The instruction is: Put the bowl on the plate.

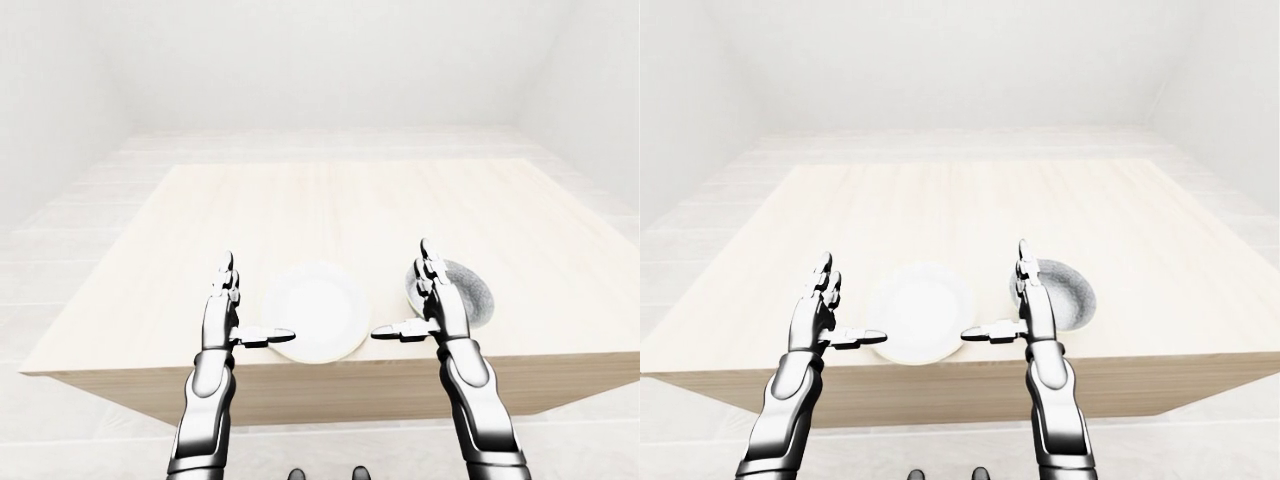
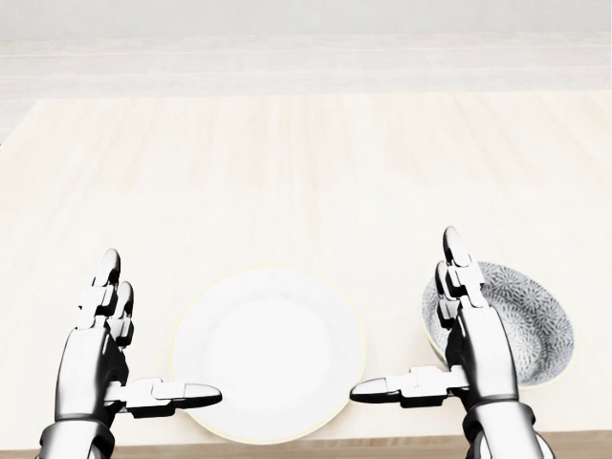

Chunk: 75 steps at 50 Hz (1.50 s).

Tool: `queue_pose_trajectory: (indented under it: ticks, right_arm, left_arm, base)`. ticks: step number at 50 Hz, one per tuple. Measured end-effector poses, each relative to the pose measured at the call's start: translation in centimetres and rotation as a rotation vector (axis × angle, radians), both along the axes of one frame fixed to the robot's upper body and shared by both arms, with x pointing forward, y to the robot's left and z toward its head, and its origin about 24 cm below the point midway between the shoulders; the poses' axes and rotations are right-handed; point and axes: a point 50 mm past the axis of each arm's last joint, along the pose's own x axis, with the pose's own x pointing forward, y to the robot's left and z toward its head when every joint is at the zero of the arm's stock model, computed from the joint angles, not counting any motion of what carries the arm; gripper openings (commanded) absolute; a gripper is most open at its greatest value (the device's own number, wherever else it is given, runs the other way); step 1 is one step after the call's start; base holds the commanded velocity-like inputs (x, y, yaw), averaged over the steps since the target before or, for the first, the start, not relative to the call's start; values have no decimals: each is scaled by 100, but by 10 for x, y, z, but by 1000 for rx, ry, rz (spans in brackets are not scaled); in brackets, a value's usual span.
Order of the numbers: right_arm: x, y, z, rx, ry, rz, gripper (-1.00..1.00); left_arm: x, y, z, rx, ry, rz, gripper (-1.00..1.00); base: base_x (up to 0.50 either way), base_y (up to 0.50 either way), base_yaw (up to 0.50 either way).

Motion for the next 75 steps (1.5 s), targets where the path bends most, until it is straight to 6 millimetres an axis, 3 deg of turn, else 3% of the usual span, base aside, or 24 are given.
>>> queue_pose_trajectory:
  ticks: [55, 75]
  right_arm:
    - [-3, -3, 2, -18, -7, -15, 100]
    - [-14, -17, 21, -134, -81, -54, 100]
  left_arm:
    - [4, 6, 1, 24, -2, 21, 100]
    - [2, 5, 1, 42, -1, 11, 100]
  base:
    - [13, 5, 0]
    - [0, 0, 0]
